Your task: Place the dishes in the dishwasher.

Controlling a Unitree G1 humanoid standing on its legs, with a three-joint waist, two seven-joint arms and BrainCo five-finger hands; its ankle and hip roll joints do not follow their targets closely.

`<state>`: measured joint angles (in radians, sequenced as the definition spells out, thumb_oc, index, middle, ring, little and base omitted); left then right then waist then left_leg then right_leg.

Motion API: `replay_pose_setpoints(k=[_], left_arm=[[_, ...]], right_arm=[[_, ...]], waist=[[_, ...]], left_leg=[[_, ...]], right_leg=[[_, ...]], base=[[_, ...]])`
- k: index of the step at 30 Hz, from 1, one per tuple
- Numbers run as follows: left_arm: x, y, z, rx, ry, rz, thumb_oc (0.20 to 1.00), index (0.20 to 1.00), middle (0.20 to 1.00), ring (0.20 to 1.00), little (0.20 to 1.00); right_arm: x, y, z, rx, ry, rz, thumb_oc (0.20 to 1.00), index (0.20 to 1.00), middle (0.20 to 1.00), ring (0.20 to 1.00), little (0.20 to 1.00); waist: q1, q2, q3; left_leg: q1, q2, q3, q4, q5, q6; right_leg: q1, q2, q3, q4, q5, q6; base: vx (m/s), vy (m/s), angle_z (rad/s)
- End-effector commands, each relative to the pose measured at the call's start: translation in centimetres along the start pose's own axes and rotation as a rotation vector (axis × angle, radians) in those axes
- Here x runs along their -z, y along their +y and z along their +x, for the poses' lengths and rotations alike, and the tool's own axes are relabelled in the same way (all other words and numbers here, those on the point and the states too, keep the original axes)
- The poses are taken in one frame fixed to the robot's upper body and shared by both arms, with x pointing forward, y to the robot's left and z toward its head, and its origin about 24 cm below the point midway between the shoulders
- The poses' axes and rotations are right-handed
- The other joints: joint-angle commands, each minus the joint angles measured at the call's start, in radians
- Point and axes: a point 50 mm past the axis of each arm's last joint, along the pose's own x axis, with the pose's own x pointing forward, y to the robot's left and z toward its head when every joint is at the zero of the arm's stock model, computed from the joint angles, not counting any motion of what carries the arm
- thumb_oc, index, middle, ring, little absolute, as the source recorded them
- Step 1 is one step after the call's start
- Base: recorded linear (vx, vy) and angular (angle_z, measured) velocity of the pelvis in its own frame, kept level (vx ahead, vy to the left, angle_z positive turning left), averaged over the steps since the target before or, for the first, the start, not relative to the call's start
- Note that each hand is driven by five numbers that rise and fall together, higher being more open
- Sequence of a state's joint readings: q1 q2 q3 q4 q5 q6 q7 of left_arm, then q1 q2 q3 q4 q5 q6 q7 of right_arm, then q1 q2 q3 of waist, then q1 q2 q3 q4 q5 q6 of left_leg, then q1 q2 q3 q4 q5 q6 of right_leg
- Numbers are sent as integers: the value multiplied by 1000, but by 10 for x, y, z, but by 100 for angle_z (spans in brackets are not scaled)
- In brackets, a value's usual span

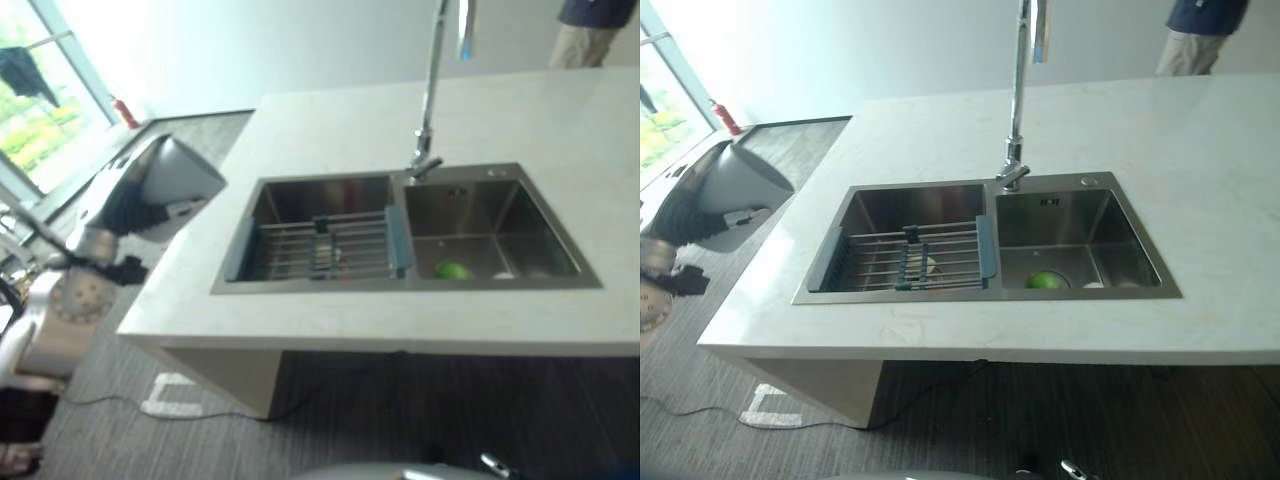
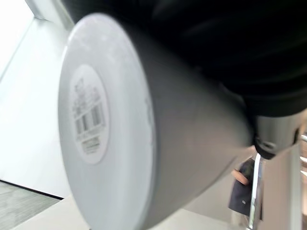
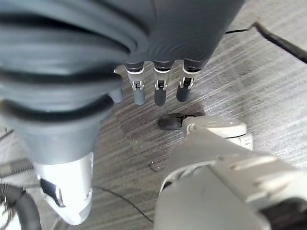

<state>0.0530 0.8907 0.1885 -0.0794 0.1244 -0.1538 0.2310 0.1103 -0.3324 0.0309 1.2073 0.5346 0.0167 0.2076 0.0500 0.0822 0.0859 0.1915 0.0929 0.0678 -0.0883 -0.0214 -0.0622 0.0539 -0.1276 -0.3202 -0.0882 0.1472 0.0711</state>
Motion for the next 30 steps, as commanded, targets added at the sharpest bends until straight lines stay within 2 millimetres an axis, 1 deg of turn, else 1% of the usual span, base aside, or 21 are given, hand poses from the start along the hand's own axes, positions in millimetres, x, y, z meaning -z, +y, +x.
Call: replay_pose_setpoints(k=[1, 5, 8, 9, 10, 11, 12, 13, 14, 15, 17, 18, 19, 20, 22, 23, 24, 26, 28, 29, 30], left_arm=[[-30, 30, 15, -253, -191, -79, 200, 200, 200, 200, 200], [-18, 24, -4, -309, -130, -99, 200, 200, 200, 200, 200], [-14, 31, -10, -355, -128, -104, 200, 200, 200, 200, 200], [-15, 37, -11, -393, -157, -149, 200, 200, 200, 200, 200], [-15, 37, -12, -403, -162, -168, 200, 200, 200, 200, 200], [-17, 36, -13, -420, -178, -217, 200, 200, 200, 200, 200], [-20, 32, -14, -429, -202, -286, 200, 200, 200, 200, 200], [-25, 22, -16, -427, -230, -358, 200, 200, 200, 200, 200], [-26, 21, -16, -425, -236, -371, 200, 200, 200, 200, 200], [-31, 14, -15, -420, -262, -433, 200, 200, 200, 200, 200], [-37, 3, -12, -419, -290, -525, 200, 200, 200, 200, 200], [-39, -1, -11, -418, -298, -545, 200, 200, 200, 200, 200], [-43, -7, -10, -414, -307, -582, 200, 200, 200, 200, 200], [-44, -11, -9, -411, -312, -618, 200, 200, 200, 200, 200], [-47, -13, -8, -391, -328, -665, 200, 200, 200, 200, 200], [-51, -15, -8, -370, -346, -699, 200, 200, 200, 200, 200], [-53, -16, -8, -357, -357, -707, 200, 200, 200, 200, 200], [-58, -14, -9, -340, -384, -716, 200, 200, 200, 200, 200], [-61, -12, -9, -336, -398, -725, 200, 200, 200, 200, 200], [-64, -10, -9, -334, -403, -735, 200, 200, 200, 200, 200], [-64, -9, -8, -333, -404, -735, 200, 200, 200, 200, 200]], right_arm=[[-14, 12, 5, -51, -30, -49, 1000, 1000, 1000, 1000, 1000], [-21, 17, 6, -67, -38, -90, 1000, 1000, 1000, 1000, 1000], [-23, 9, 4, -45, -35, -122, 1000, 1000, 1000, 1000, 1000], [-22, 3, 3, -8, -36, -102, 1000, 1000, 1000, 1000, 1000], [-22, 2, 3, 0, -36, -95, 1000, 1000, 1000, 1000, 1000], [-22, 0, 3, 16, -36, -69, 1000, 1000, 1000, 1000, 1000], [-22, -1, 3, 29, -39, -32, 1000, 1000, 1000, 1000, 1000], [-23, -2, 3, 37, -51, 15, 1000, 1000, 1000, 1000, 1000], [-23, -2, 3, 38, -52, 23, 1000, 1000, 1000, 1000, 1000], [-23, -3, 2, 41, -65, 70, 1000, 1000, 1000, 1000, 1000], [-21, -6, 1, 39, -89, 113, 1000, 1000, 1000, 1000, 1000], [-21, -8, 0, 39, -95, 117, 1000, 1000, 1000, 1000, 1000], [-20, -10, -1, 45, -105, 114, 1000, 1000, 1000, 1000, 1000], [-21, -12, -1, 48, -112, 108, 1000, 1000, 1000, 1000, 1000], [-22, -13, -2, 56, -125, 123, 1000, 1000, 1000, 1000, 1000], [-22, -11, -1, 61, -134, 145, 1000, 1000, 1000, 1000, 1000], [-22, -9, -1, 60, -137, 153, 1000, 1000, 1000, 1000, 1000], [-23, -1, 1, 44, -148, 169, 1000, 1000, 1000, 1000, 1000], [-25, 8, 4, 20, -159, 160, 1000, 1000, 1000, 1000, 1000], [-27, 19, 6, 0, -163, 160, 1000, 1000, 1000, 1000, 1000], [-26, 21, 6, -5, -162, 159, 1000, 1000, 1000, 1000, 1000]], waist=[[14, -4, 42], [50, -1, 41], [69, 7, 57], [67, 9, 67], [66, 7, 68], [61, -2, 68], [51, -15, 66], [38, -30, 72], [36, -31, 72], [24, -37, 73], [3, -35, 63], [-3, -32, 60], [-13, -24, 56], [-27, -15, 52], [-43, -7, 54], [-46, -9, 57], [-46, -9, 61], [-30, -10, 70], [-13, -10, 78], [-2, -13, 82], [-4, -15, 82]], left_leg=[[-76, -19, 3, 57, -17, 7], [-117, 8, -33, 85, 11, -29], [-191, 45, -42, 93, 76, -71], [-213, 51, 0, 131, 78, -75], [-215, 49, 12, 142, 70, -73], [-222, 36, 52, 192, 40, -59], [-216, 26, 94, 273, -18, -48], [-220, 26, 153, 386, -43, -30], [-219, 29, 160, 401, -43, -30], [-203, 47, 197, 462, -31, -38], [-151, 69, 206, 538, 29, -84], [-140, 64, 196, 542, 34, -93], [-109, 35, 188, 499, 10, -88], [-60, 16, 206, 426, -20, -80], [-7, -15, 227, 318, -62, -48], [29, -64, 210, 220, -147, -9], [42, -84, 204, 180, -173, 10], [48, -116, 176, 125, -193, 47], [40, -132, 160, 100, -196, 65], [31, -145, 138, 82, -197, 87], [28, -147, 131, 79, -195, 91]], right_leg=[[122, 5, -4, 82, -240, 37], [119, 39, -12, 86, -264, 6], [128, 61, -38, 85, -275, -7], [123, 55, -83, 83, -271, -7], [120, 52, -93, 82, -269, -7], [111, 42, -117, 80, -261, -10], [109, 34, -130, 79, -267, -12], [94, 22, -168, 88, -255, -21], [92, 22, -174, 89, -254, -23], [84, 20, -209, 90, -247, -36], [74, 29, -251, 72, -237, -56], [70, 32, -259, 69, -233, -58], [48, 27, -268, 79, -221, -50], [25, 20, -277, 94, -210, -39], [-10, 0, -284, 113, -179, -15], [-50, -29, -282, 135, -135, 25], [-69, -49, -284, 148, -112, 47], [-103, -94, -306, 184, -76, 88], [-119, -130, -327, 216, -62, 101], [-130, -157, -315, 248, -64, 112], [-132, -158, -305, 253, -68, 114]], base=[[-52, -212, 30], [-85, -207, 30], [-177, -194, 44], [-266, -194, 110], [-337, -170, 173], [-286, -124, 150], [-485, -128, 116], [-377, -88, 97], [-443, -26, 117], [-320, 17, 127], [-436, 100, 97], [-413, 234, 98], [-350, 314, 90], [-348, 370, 68], [-334, 364, 92], [-373, 403, 127], [-363, 389, 151], [-333, 283, 118], [-333, 222, 50], [-305, 160, 57], [-275, 125, 76]])
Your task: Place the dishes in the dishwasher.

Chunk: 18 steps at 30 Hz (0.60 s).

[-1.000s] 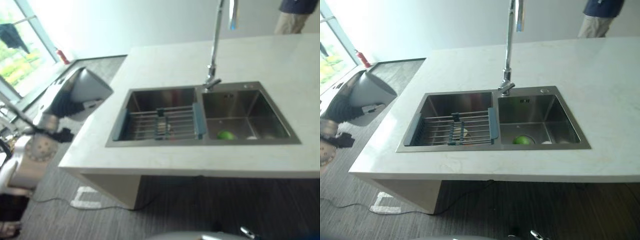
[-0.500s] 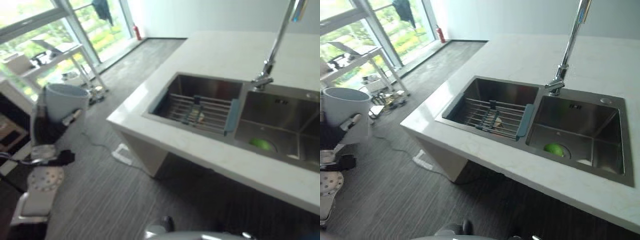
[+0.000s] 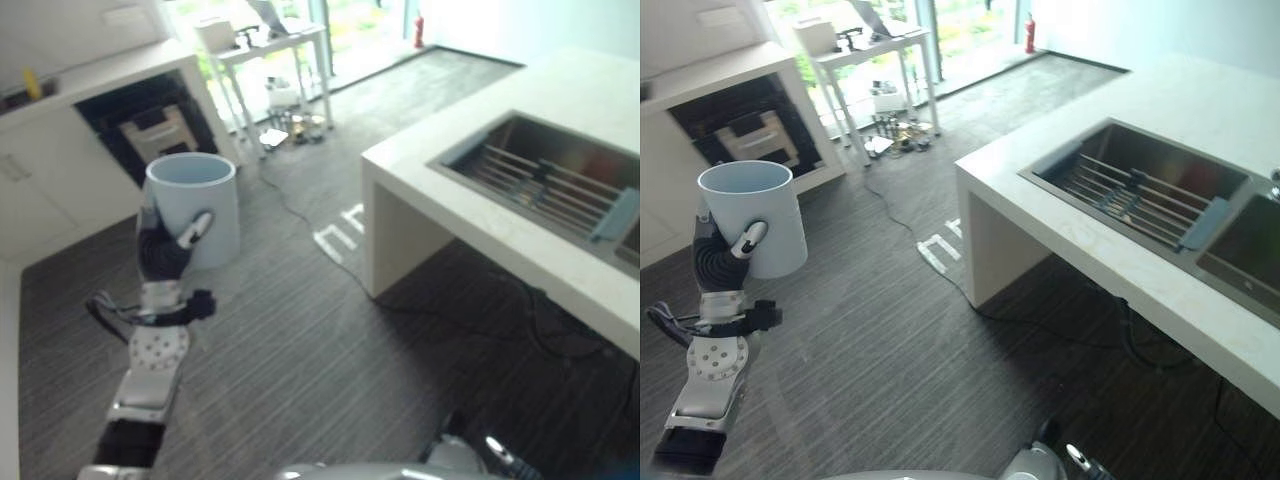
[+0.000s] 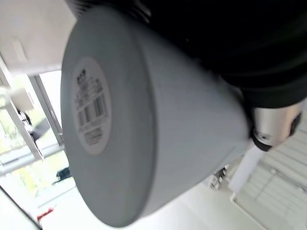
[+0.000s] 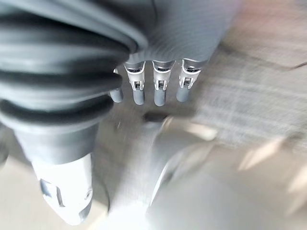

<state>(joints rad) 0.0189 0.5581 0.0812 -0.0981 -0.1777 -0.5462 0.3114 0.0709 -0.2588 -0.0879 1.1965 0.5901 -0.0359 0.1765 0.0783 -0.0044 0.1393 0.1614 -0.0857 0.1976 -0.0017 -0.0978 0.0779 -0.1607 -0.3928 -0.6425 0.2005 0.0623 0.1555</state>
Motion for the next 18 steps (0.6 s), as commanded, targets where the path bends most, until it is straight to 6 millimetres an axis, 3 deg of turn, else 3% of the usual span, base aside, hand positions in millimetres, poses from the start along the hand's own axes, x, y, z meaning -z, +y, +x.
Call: replay_pose_setpoints(k=[1, 2, 3, 6, 8, 10, 14, 18], left_arm=[[-36, 3, 26, -7, -222, -59, 200, 200, 200, 200, 200], [-36, 1, 26, 6, -225, -69, 200, 200, 200, 200, 200], [-35, -6, 30, 47, -228, -107, 200, 200, 200, 200, 200], [-27, -23, 33, 71, -198, -203, 200, 200, 200, 200, 200], [-25, -28, 33, 61, -183, -232, 200, 200, 200, 200, 200], [-24, -36, 35, 65, -165, -241, 200, 200, 200, 200, 200], [-24, -32, 32, 49, -135, -224, 200, 200, 200, 200, 200], [-24, -19, 27, 44, -100, -220, 200, 200, 200, 200, 200]], right_arm=[[-10, 4, 2, 4, -46, -10, 1000, 1000, 1000, 1000, 1000], [-9, 4, 2, 7, -45, 0, 1000, 1000, 1000, 1000, 1000], [-6, 3, 1, 15, -41, 26, 1000, 1000, 1000, 1000, 1000], [-4, -3, 0, 17, -25, 22, 1000, 1000, 1000, 1000, 1000], [-4, -5, -1, 14, -16, 5, 1000, 1000, 1000, 1000, 1000], [-3, -8, -1, 17, 3, -14, 1000, 1000, 1000, 1000, 1000], [-3, -2, 1, -5, 39, -84, 1000, 1000, 1000, 1000, 1000], [-13, 4, 3, -45, 39, -152, 1000, 1000, 1000, 1000, 1000]], waist=[[-43, 71, 29], [-51, 71, 30], [-82, 64, 33], [-110, 65, 26], [-113, 63, 17], [-106, 55, 12], [-72, 41, 9], [-40, 41, -5]], left_leg=[[51, 29, -34, -5, -121, -39], [46, 29, -53, -3, -120, -35], [22, 24, -101, 7, -92, -23], [13, 36, -183, -5, -54, -23], [0, 39, -205, -7, -39, -23], [-12, 38, -229, -1, -31, -22], [-17, 58, -210, 4, -28, -33], [-42, 104, -194, -6, 11, -78]], right_leg=[[70, 117, 79, -30, 4, 31], [65, 128, 122, -28, -5, 30], [57, 170, 254, -19, -26, 15], [113, 252, 459, -3, -109, -7], [132, 279, 506, -1, -135, -23], [169, 300, 532, -7, -163, -40], [228, 306, 495, -71, -168, -55], [270, 336, 471, -145, -166, -74]], base=[[-100, 25, 82], [-153, -3, 78], [-112, -15, 85], [-51, -18, 224], [-2, -26, 141], [52, -93, 45], [72, -206, 51], [89, -196, 71]])
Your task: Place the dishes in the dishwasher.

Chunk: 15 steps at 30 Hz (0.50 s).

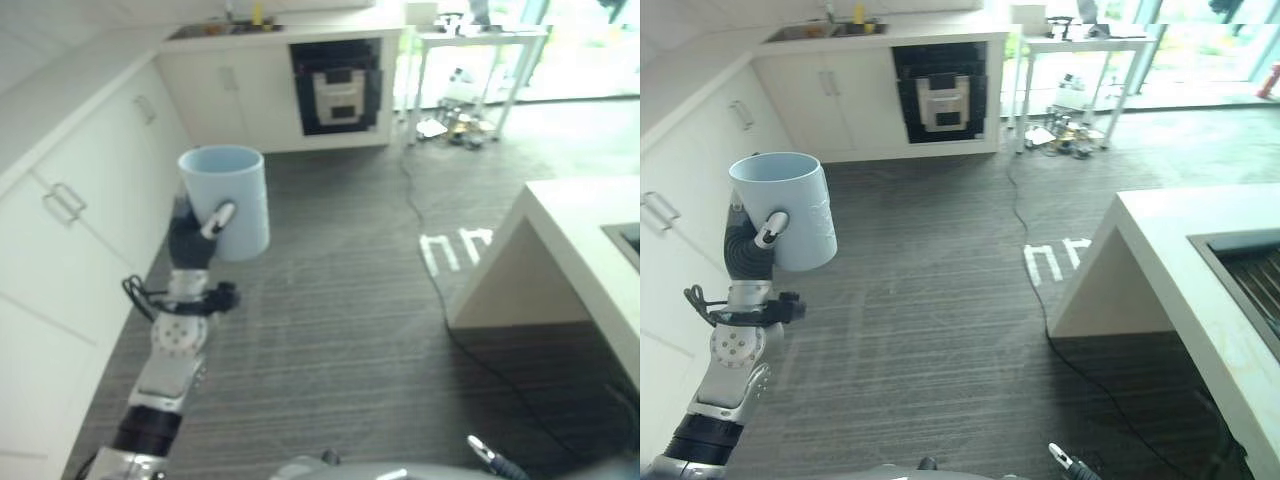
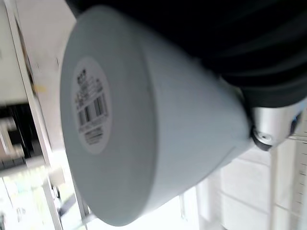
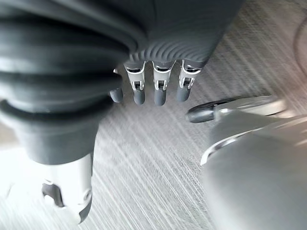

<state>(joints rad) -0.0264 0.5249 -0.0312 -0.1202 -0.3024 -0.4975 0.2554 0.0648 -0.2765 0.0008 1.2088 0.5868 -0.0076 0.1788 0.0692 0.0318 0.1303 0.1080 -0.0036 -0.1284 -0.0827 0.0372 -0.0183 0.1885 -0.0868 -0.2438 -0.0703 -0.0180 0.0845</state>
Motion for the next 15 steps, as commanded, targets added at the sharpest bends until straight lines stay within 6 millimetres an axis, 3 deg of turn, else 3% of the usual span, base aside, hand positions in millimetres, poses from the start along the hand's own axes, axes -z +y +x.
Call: replay_pose_setpoints(k=[1, 5, 7, 9, 15], left_arm=[[-30, 8, 23, -6, -164, -26, 200, 200, 200, 200, 200], [-30, 13, 22, 14, -158, -51, 200, 200, 200, 200, 200], [-28, 10, 22, 52, -159, -70, 200, 200, 200, 200, 200], [-26, 6, 20, 88, -161, -78, 200, 200, 200, 200, 200], [-26, -1, 20, 145, -168, -61, 200, 200, 200, 200, 200]], right_arm=[[-18, 2, 2, -31, -18, -76, 1000, 1000, 1000, 1000, 1000], [-16, 1, 2, -59, -1, -34, 1000, 1000, 1000, 1000, 1000], [-15, -1, 0, -91, 5, -10, 1000, 1000, 1000, 1000, 1000], [-14, -5, -1, -116, 11, 9, 1000, 1000, 1000, 1000, 1000], [1, -6, -5, -182, 77, 47, 1000, 1000, 1000, 1000, 1000]], waist=[[-29, 5, 4], [-28, 6, 13], [-33, 5, 17], [-41, 8, 10], [-50, 13, -4]], left_leg=[[7, 27, 133, 76, -120, 14], [-21, 51, 151, 106, -106, -10], [-24, 65, 194, 120, -101, -23], [-11, 80, 239, 78, -77, -39], [20, 77, 251, 9, -62, -41]], right_leg=[[-78, 32, 69, 125, -88, -5], [-70, 37, 53, 121, -97, -21], [-58, 29, 23, 95, -84, -20], [-47, 12, -22, 52, -58, -9], [-45, -13, -52, 55, -49, 16]], base=[[22, -113, 27], [-3, -72, 33], [-25, 1, 55], [-17, 58, 48], [11, 65, 29]])
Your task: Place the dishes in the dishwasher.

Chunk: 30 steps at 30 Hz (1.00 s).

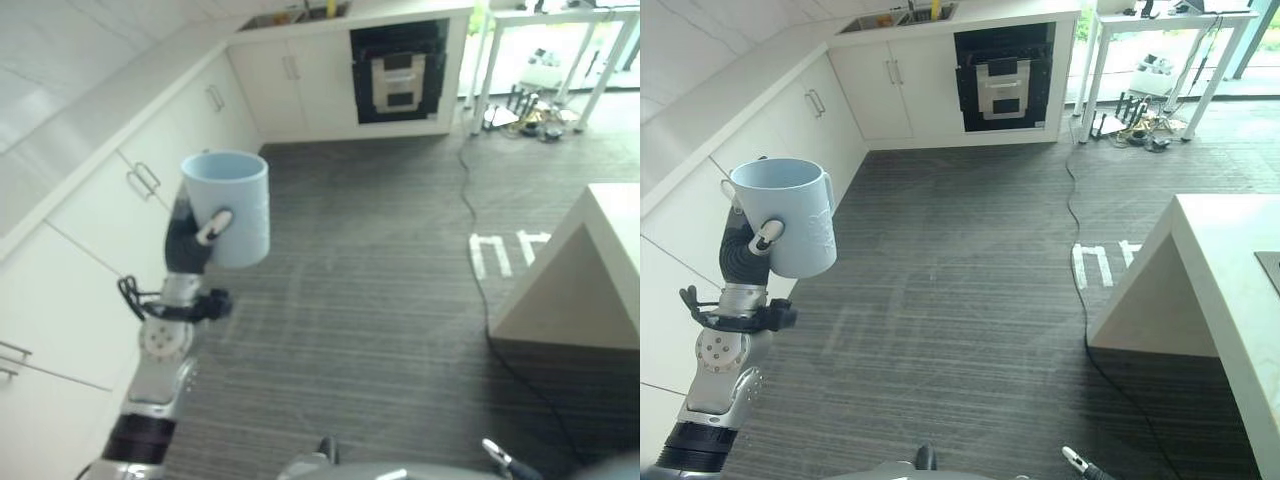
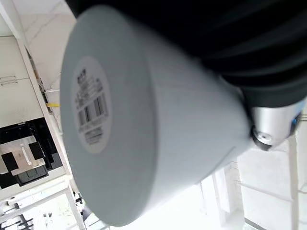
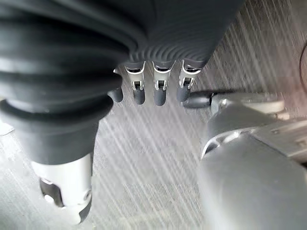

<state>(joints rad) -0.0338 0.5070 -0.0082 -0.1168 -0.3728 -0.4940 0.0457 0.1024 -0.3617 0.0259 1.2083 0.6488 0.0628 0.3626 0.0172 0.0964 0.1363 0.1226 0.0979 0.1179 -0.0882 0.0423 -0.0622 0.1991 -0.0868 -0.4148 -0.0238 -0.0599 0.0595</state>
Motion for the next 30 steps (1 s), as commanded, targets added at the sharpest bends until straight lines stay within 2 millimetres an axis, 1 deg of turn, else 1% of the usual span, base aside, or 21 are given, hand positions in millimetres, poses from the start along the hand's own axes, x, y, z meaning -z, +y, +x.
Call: replay_pose_setpoints(k=[1, 4, 10, 11, 13, 14, 16, 19, 20, 21, 23, 24, 25, 26, 27, 28, 29, 30], left_arm=[[-25, 5, 19, 2, -162, 18, 200, 200, 200, 200, 200], [-25, 3, 21, 12, -159, 32, 200, 200, 200, 200, 200], [-25, 3, 23, 17, -142, 47, 200, 200, 200, 200, 200], [-10, -19, 37, -8, -119, 60, 200, 200, 200, 200, 200], [-11, -20, 38, -8, -112, 60, 200, 200, 200, 200, 200], [-11, -19, 38, -16, -107, 32, 200, 200, 200, 200, 200], [-11, -18, 37, -13, -107, 3, 200, 200, 200, 200, 200], [-13, -20, 37, -5, -115, 17, 200, 200, 200, 200, 200], [-14, -21, 38, -8, -112, 19, 200, 200, 200, 200, 200], [-14, -22, 38, -13, -114, 19, 200, 200, 200, 200, 200], [-15, -21, 37, -31, -123, 25, 200, 200, 200, 200, 200], [-15, -16, 34, -47, -133, 32, 200, 200, 200, 200, 200], [-16, -15, 33, -52, -135, 34, 200, 200, 200, 200, 200], [-16, -13, 32, -55, -133, 26, 200, 200, 200, 200, 200], [-15, -11, 31, -57, -130, 24, 200, 200, 200, 200, 200], [-15, -9, 30, -59, -126, 24, 200, 200, 200, 200, 200], [-14, -6, 29, -63, -122, 26, 200, 200, 200, 200, 200], [-13, -4, 27, -72, -119, 27, 200, 200, 200, 200, 200]], right_arm=[[3, 18, 8, -80, 32, 19, 1000, 1000, 1000, 1000, 1000], [6, 19, 8, -86, 50, -27, 1000, 1000, 1000, 1000, 1000], [8, 18, 7, -83, 65, -38, 1000, 1000, 1000, 1000, 1000], [9, 21, 9, -81, 50, -9, 1000, 1000, 1000, 1000, 1000], [9, 25, 9, -127, 41, -51, 1000, 1000, 1000, 1000, 1000], [9, 29, 10, -150, 38, -78, 1000, 1000, 1000, 1000, 1000], [8, 33, 11, -166, 41, -68, 1000, 1000, 1000, 1000, 1000], [2, 34, 12, -161, 14, -57, 1000, 1000, 1000, 1000, 1000], [-11, 35, 15, -87, -51, -104, 1000, 1000, 1000, 1000, 1000], [-18, 37, 16, -74, -75, -138, 1000, 1000, 1000, 1000, 1000], [-30, 44, 18, -68, -103, -224, 1000, 1000, 1000, 1000, 1000], [-40, 45, 18, -57, -125, -253, 1000, 1000, 1000, 1000, 1000], [-45, 44, 18, -57, -138, -252, 1000, 1000, 1000, 1000, 1000], [-49, 43, 17, -62, -153, -244, 1000, 1000, 1000, 1000, 1000], [-52, 42, 16, -71, -166, -239, 1000, 1000, 1000, 1000, 1000], [-54, 42, 16, -78, -178, -243, 1000, 1000, 1000, 1000, 1000], [-56, 42, 15, -77, -189, -262, 1000, 1000, 1000, 1000, 1000], [-58, 42, 15, -65, -210, -291, 1000, 1000, 1000, 1000, 1000]], waist=[[-2, -53, -14], [-5, -56, -17], [-8, -62, -20], [-80, -62, -22], [-76, -63, -25], [-73, -64, -27], [-69, -64, -28], [-66, -65, -26], [-60, -65, -23], [-58, -69, -18], [-53, -84, -1], [-36, -100, 30], [-29, -99, 43], [-23, -92, 53], [-19, -83, 59], [-17, -78, 62], [-15, -65, 61], [-11, -47, 62]], left_leg=[[9, -28, 2, 12, -72, 4], [16, -32, 6, 14, -78, 11], [32, -38, 14, 14, -90, 24], [26, -42, 22, 7, -86, 31], [26, -37, 27, 6, -85, 31], [26, -37, 23, 7, -87, 32], [25, -34, 14, 11, -86, 33], [24, -24, 12, 20, -84, 30], [9, -16, 1, 67, -94, 25], [-7, -18, -4, 118, -106, 25], [-52, -31, 7, 254, -156, 36], [-147, -35, 3, 440, -143, 33], [-201, -30, -13, 520, -115, 23], [-240, -24, -32, 551, -81, 13], [-254, -15, -42, 518, -48, 7], [-250, -10, -43, 482, -34, 3], [-237, -1, -41, 392, -10, -6], [-230, 25, -31, 260, 61, -28]], right_leg=[[-55, -13, 125, 8, -6, 45], [-55, -16, 136, 11, -5, 50], [-43, -12, 155, 3, -3, 54], [-78, 18, 220, 50, -16, 47], [-73, 14, 208, 49, -19, 46], [-72, 18, 211, 53, -26, 43], [-71, 26, 218, 61, -36, 36], [-70, 40, 222, 73, -51, 24], [-71, 53, 226, 93, -69, 8], [-75, 52, 230, 103, -71, 1], [-84, 40, 235, 118, -70, -11], [-76, 32, 242, 123, -64, -27], [-75, 39, 243, 128, -62, -36], [-75, 51, 244, 136, -63, -44], [-73, 63, 248, 146, -70, -46], [-71, 68, 249, 153, -78, -47], [-64, 78, 250, 155, -91, -44], [-44, 90, 249, 150, -108, -42]], base=[[0, 0, 0], [0, 0, 0], [15, 5, -4], [32, -10, -4], [50, -59, 7], [65, -86, 2], [60, -104, -7], [56, -137, 1], [80, -212, 12], [73, -207, 27], [31, -130, 43], [24, -133, 21], [39, -104, 1], [85, 4, -11], [142, 75, -16], [208, 143, -12], [325, 259, -9], [339, 274, 2]])
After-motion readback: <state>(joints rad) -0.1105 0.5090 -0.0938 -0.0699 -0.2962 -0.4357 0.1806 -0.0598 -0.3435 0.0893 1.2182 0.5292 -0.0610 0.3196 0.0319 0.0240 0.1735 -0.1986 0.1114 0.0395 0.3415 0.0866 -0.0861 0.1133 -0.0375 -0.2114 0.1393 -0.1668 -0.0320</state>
